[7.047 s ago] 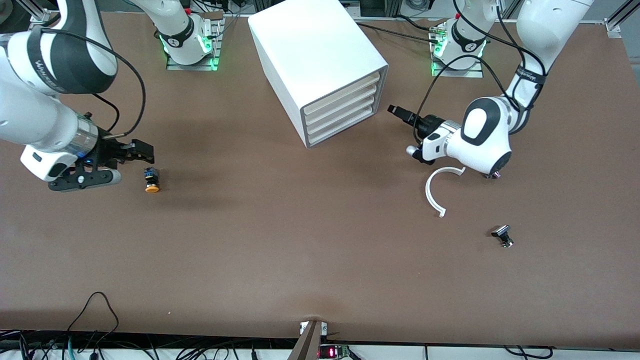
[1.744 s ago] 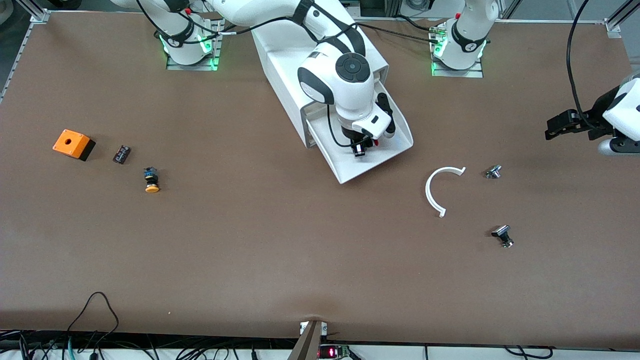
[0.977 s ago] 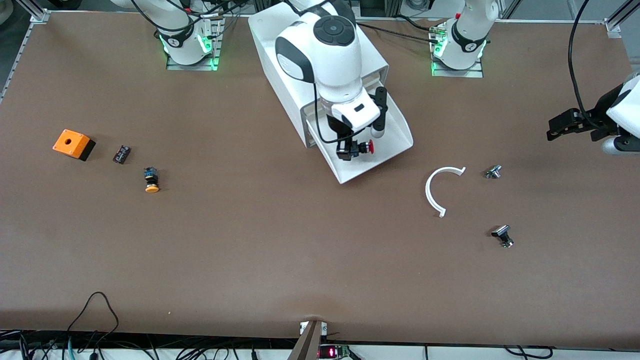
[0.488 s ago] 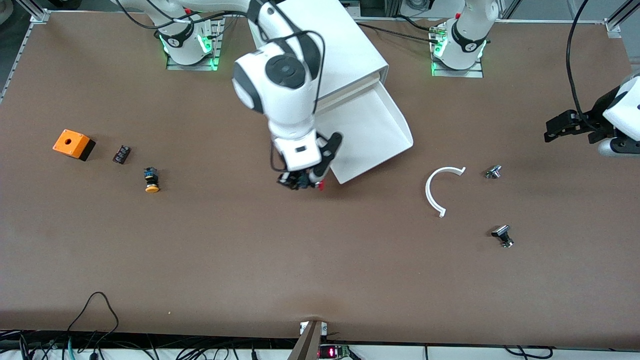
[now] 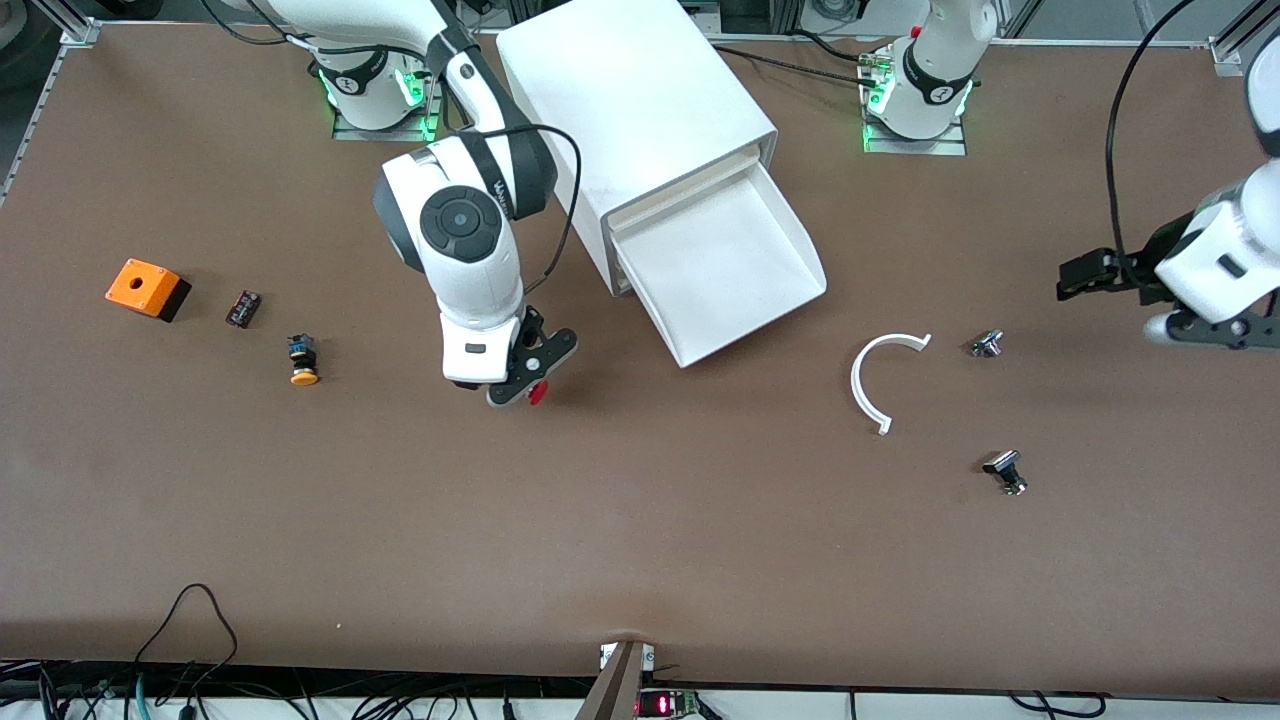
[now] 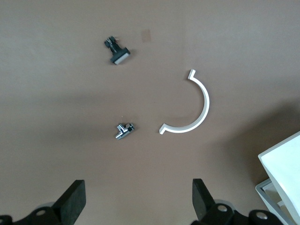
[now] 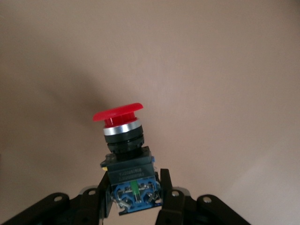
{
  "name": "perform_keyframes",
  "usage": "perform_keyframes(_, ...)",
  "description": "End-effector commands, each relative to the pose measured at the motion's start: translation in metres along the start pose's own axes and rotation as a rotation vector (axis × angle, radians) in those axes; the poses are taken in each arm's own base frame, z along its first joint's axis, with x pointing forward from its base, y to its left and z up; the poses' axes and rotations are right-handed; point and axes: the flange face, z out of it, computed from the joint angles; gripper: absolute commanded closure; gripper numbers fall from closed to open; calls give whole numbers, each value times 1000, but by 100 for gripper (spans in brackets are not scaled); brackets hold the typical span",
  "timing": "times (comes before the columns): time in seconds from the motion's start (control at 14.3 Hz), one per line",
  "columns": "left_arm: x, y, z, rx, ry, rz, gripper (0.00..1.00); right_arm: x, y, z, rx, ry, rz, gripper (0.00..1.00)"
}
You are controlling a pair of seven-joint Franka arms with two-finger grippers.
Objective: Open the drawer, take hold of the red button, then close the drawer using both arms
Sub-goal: 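Lift the red button out of the drawer with the right gripper, then carry the red button toward the yellow button while the left gripper pushes the drawer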
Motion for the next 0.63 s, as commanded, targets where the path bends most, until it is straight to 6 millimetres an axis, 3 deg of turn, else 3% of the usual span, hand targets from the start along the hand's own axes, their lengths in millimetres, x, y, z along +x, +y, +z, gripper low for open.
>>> perform_keyframes(0.0,11,29,20,-3,-49,37,0,-27,3,22,-3,-55,139,77)
perform_keyframes(0.14,17,47,44,-18,-82,-39,0,-47,14,44,-8,-97,294,77)
perform_keyframes(0.28,23,84,71,-48,-53,-109,0,-62,24,58,-14,-108,403,77)
perform_keyframes(0.42,24,120,97,-57,-20,-210,0,-78,47,74,-18,-89,468,77)
perform_keyframes(0.56,25,153,126,-71,6,-320,0,-98,68,103,-28,-40,502,77)
